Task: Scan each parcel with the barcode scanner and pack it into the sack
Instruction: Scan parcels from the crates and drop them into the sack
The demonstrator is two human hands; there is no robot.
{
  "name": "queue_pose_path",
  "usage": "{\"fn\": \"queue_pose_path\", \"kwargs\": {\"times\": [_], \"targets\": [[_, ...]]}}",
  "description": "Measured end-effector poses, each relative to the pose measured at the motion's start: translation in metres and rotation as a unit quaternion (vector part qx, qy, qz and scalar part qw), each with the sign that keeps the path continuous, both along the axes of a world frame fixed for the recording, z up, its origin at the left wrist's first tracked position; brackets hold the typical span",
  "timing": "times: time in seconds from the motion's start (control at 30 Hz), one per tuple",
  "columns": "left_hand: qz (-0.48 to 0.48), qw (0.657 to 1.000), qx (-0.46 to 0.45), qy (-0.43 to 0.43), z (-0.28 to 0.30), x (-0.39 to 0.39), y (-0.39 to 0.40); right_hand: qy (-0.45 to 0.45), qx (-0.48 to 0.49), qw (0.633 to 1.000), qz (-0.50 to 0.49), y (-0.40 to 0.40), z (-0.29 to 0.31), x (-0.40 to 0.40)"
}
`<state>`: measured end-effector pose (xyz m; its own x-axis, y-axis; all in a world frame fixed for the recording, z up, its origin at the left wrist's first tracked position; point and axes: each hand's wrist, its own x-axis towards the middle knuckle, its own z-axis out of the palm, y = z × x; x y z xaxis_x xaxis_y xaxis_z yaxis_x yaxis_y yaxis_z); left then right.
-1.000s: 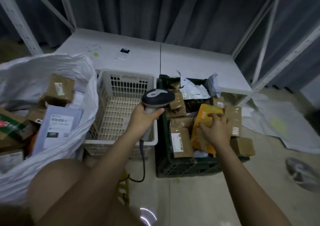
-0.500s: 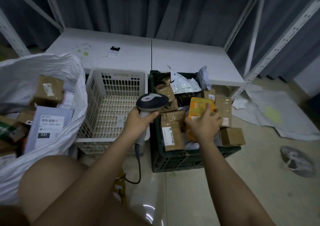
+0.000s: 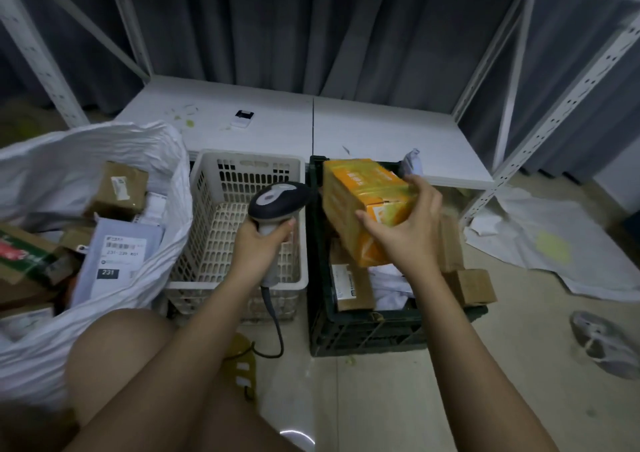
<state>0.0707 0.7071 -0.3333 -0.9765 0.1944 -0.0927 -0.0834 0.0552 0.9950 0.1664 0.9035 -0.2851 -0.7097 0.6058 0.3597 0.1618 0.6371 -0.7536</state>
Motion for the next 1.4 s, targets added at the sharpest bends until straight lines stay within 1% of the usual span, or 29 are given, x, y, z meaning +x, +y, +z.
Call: {"fn": "queue_pose_path", "kwargs": {"times": [0.07, 0.1, 0.17, 0.27, 0.33, 0.47, 0.53, 0.67, 0.77, 0.83, 0.93, 1.0, 1.03, 1.1, 1.2, 1.27, 1.33, 1.4], "targets": [[0.028, 0.999, 0.019, -0.003, 0.000, -0.005, -0.016, -0.024, -0.044, 0.997, 0.055, -0.015, 0.000, -0.015], [0.043, 0.999, 0.027, -0.002, 0.001, -0.007, -0.025, -0.047, -0.048, 0.994, 0.081, -0.022, -0.002, -0.023], [0.065, 0.997, 0.029, -0.002, -0.002, -0.014, -0.042, -0.115, -0.033, 0.984, 0.133, -0.034, -0.005, -0.041], [0.075, 0.997, 0.028, -0.018, -0.013, -0.021, -0.061, -0.241, -0.017, 0.951, 0.196, -0.051, -0.012, -0.070], [0.076, 0.997, 0.022, -0.018, -0.021, -0.023, -0.068, -0.280, 0.006, 0.939, 0.201, -0.063, -0.019, -0.088], [0.071, 0.997, 0.012, -0.029, -0.034, -0.022, -0.069, -0.310, 0.029, 0.928, 0.203, -0.080, -0.022, -0.115], [0.071, 0.996, 0.024, -0.039, -0.036, -0.025, -0.066, -0.300, 0.035, 0.932, 0.202, -0.082, -0.024, -0.120], [0.064, 0.992, 0.072, -0.077, -0.037, -0.035, -0.062, -0.206, 0.052, 0.958, 0.190, -0.081, -0.032, -0.115], [0.047, 0.990, 0.101, -0.089, -0.037, -0.038, -0.059, -0.193, 0.108, 0.951, 0.218, -0.077, -0.035, -0.107], [0.045, 0.985, 0.137, -0.097, -0.036, -0.039, -0.056, -0.230, 0.149, 0.931, 0.240, -0.074, -0.036, -0.100], [0.050, 0.981, 0.160, -0.100, -0.036, -0.040, -0.057, -0.339, 0.131, 0.896, 0.256, -0.074, -0.034, -0.088], [0.042, 0.982, 0.157, -0.096, -0.035, -0.040, -0.057, -0.373, 0.126, 0.884, 0.253, -0.076, -0.033, -0.083], [0.038, 0.982, 0.156, -0.095, -0.035, -0.039, -0.057, -0.377, 0.125, 0.883, 0.249, -0.078, -0.033, -0.082], [0.036, 0.984, 0.148, -0.090, -0.035, -0.037, -0.056, -0.363, 0.122, 0.893, 0.236, -0.081, -0.033, -0.084], [0.034, 0.989, 0.117, -0.082, -0.035, -0.034, -0.059, -0.312, 0.114, 0.919, 0.214, -0.082, -0.033, -0.086], [0.026, 0.990, 0.113, -0.076, -0.034, -0.032, -0.062, -0.288, 0.123, 0.930, 0.194, -0.085, -0.034, -0.084], [0.017, 0.989, 0.123, -0.076, -0.034, -0.031, -0.065, -0.274, 0.150, 0.934, 0.171, -0.092, -0.036, -0.079], [0.015, 0.989, 0.128, -0.074, -0.033, -0.030, -0.067, -0.275, 0.189, 0.929, 0.161, -0.102, -0.037, -0.074]]}}
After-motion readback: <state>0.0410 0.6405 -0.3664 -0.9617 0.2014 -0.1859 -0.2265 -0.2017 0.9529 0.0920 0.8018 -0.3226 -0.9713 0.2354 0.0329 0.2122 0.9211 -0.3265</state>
